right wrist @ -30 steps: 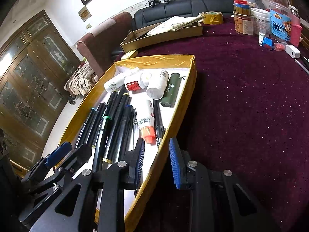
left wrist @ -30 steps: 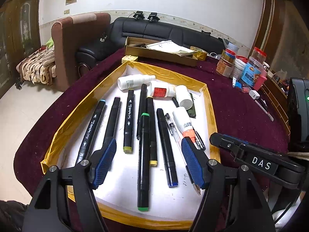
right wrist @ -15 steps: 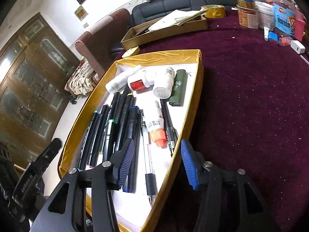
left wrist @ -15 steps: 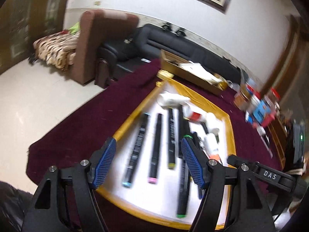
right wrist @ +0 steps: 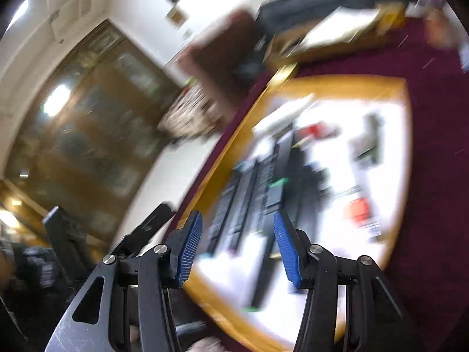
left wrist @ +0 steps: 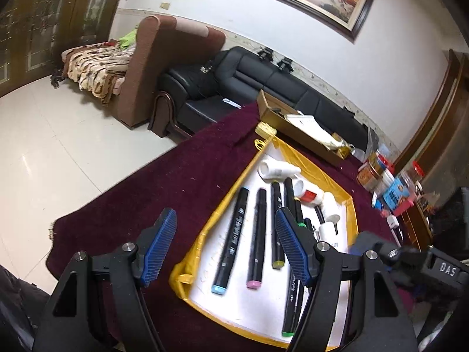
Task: Organize rigid objects
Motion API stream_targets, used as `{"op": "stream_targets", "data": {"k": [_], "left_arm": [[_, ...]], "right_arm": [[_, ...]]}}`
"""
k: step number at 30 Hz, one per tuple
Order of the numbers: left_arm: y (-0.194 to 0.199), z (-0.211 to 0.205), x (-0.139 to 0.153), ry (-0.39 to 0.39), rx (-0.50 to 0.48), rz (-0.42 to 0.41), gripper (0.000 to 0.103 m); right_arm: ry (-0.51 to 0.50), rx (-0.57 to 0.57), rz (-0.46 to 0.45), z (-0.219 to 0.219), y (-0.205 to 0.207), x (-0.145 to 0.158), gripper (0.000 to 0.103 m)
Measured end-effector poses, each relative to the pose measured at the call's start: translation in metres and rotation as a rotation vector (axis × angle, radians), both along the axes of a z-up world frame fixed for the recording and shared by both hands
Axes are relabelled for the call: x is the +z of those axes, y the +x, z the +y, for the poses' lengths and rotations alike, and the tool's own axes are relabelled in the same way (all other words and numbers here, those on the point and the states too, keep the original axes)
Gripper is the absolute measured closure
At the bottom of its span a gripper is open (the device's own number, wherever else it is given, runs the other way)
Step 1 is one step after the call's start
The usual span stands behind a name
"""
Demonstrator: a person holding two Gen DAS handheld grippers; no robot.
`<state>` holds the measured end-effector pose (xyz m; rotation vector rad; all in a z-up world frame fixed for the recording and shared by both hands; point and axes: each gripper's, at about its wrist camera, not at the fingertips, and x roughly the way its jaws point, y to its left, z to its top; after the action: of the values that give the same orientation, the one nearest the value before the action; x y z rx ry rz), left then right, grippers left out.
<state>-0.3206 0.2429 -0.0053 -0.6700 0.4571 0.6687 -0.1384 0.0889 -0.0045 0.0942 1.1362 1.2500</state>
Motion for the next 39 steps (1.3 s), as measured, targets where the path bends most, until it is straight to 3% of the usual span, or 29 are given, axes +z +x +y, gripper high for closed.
{"op": "stream_targets", "data": {"k": [3, 7, 15, 17, 20, 22, 23, 25, 27, 28, 30, 33, 35, 39], "left_arm": [[-0.007, 0.002, 0.003, 0.009, 0.018, -0.003, 0.033], [-0.012, 0.001, 0.005, 0.024, 0.020, -0.005, 0.033], [-0.004, -0.015, 0.014, 0.067, -0.012, -0.016, 0.030], [-0.002, -0.021, 0.020, 0.093, -0.015, -0.015, 0.030], [-0.006, -0.038, 0.037, 0.194, 0.033, -0.007, 0.030], [-0.012, -0.058, 0.057, 0.311, 0.129, 0.001, 0.022], [-0.015, -0.069, 0.067, 0.356, 0.165, -0.019, 0.012], [-0.022, -0.087, 0.081, 0.408, 0.167, -0.113, 0.000], [-0.022, -0.096, 0.089, 0.402, 0.064, -0.247, 0.000], [-0.015, -0.095, 0.092, 0.382, 0.004, -0.260, 0.000], [0.006, -0.094, 0.093, 0.357, -0.061, -0.187, 0.000], [0.019, -0.105, 0.088, 0.408, 0.040, -0.078, 0.000], [0.024, -0.112, 0.082, 0.415, 0.053, -0.052, 0.000], [0.036, -0.106, 0.068, 0.292, 0.017, -0.006, 0.000]], "right_arm": [[-0.040, 0.065, 0.125, 0.030, -0.003, -0.026, 0.056], [-0.090, 0.030, 0.129, 0.031, 0.001, -0.044, 0.057], [-0.028, -0.051, 0.132, -0.011, 0.019, -0.039, 0.057], [-0.009, -0.054, 0.099, -0.019, 0.018, -0.029, 0.057], [0.025, -0.062, 0.027, -0.034, 0.010, -0.014, 0.057], [0.052, -0.078, -0.045, -0.047, 0.007, -0.003, 0.057], [0.060, -0.086, -0.074, -0.052, 0.005, 0.002, 0.057], [0.079, -0.118, -0.152, -0.067, -0.003, 0.012, 0.057], [0.086, -0.151, -0.220, -0.075, -0.011, 0.022, 0.057], [0.085, -0.178, -0.267, -0.082, -0.015, 0.027, 0.056], [0.070, -0.217, -0.339, -0.092, -0.019, 0.032, 0.052], [0.039, -0.251, -0.430, -0.106, -0.020, 0.037, 0.049], [0.018, -0.260, -0.471, -0.110, -0.022, 0.037, 0.049], [-0.026, -0.256, -0.522, -0.111, -0.027, 0.031, 0.048]]}}
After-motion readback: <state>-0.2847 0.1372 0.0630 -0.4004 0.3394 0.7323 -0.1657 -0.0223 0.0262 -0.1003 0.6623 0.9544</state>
